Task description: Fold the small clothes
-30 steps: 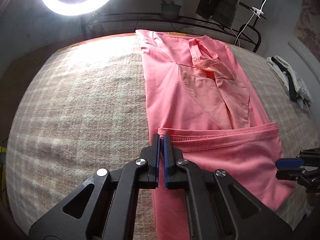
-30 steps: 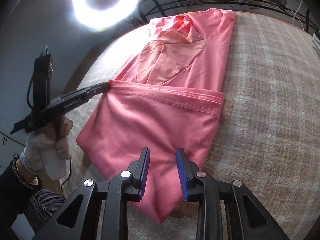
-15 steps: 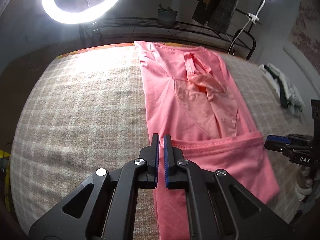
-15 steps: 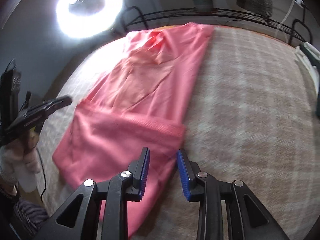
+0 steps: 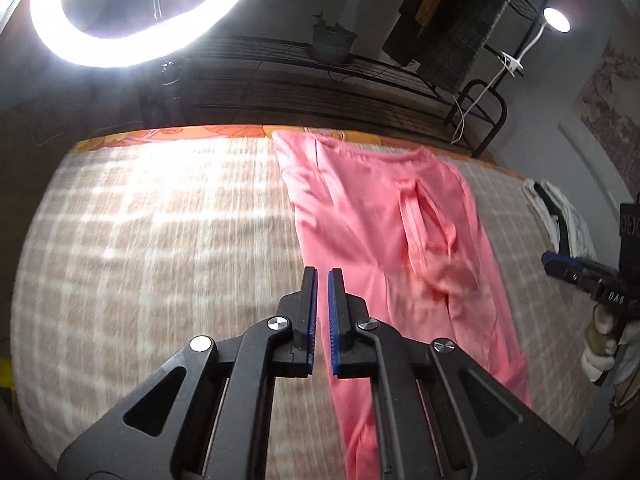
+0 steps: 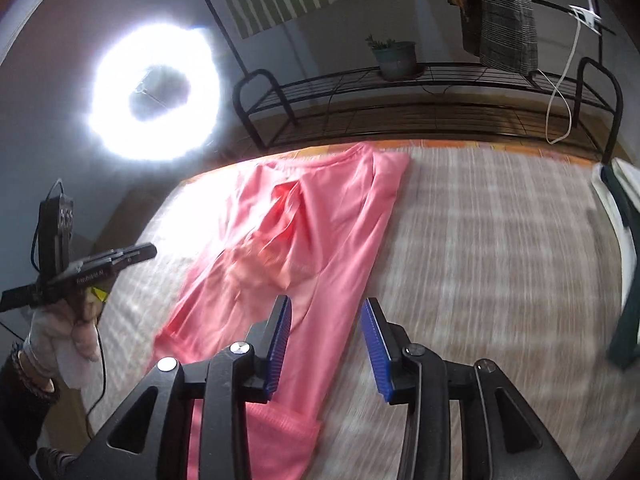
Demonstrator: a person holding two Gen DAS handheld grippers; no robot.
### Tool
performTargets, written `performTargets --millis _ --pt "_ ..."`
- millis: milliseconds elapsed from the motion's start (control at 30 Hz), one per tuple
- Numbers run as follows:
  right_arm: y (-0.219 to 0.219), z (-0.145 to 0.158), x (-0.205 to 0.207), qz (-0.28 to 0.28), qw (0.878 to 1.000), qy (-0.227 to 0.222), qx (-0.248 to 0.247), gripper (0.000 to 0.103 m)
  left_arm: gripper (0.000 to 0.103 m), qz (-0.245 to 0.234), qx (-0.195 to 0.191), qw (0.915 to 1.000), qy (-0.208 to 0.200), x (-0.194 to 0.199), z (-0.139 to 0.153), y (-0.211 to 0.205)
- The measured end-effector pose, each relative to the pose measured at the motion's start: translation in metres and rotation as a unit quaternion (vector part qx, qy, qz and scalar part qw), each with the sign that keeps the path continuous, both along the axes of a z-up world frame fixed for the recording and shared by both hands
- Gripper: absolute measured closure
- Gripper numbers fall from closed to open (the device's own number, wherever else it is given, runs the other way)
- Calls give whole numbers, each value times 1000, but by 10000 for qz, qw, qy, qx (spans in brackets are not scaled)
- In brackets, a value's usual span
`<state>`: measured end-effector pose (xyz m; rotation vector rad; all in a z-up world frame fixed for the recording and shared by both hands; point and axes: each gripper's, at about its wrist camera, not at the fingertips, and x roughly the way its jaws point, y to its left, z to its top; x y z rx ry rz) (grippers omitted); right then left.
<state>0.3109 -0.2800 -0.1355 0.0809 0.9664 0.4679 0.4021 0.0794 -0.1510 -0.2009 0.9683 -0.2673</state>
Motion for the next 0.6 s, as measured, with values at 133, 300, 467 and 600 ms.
performTargets --millis 133,300,467,600 --pt "-4 -6 38 26 10000 65 60 62 87 29 -312 9995 96 47 -13 8" --pt "-17 -20 90 -221 9980 229 553 58 74 91 -509 9986 92 94 -29 17" --pt "-19 -36 140 -365 9982 240 405 64 74 102 -347 9992 161 126 -48 17" --pt "-17 -47 166 -402 9985 220 294 65 74 29 -205 9997 138 141 -57 6"
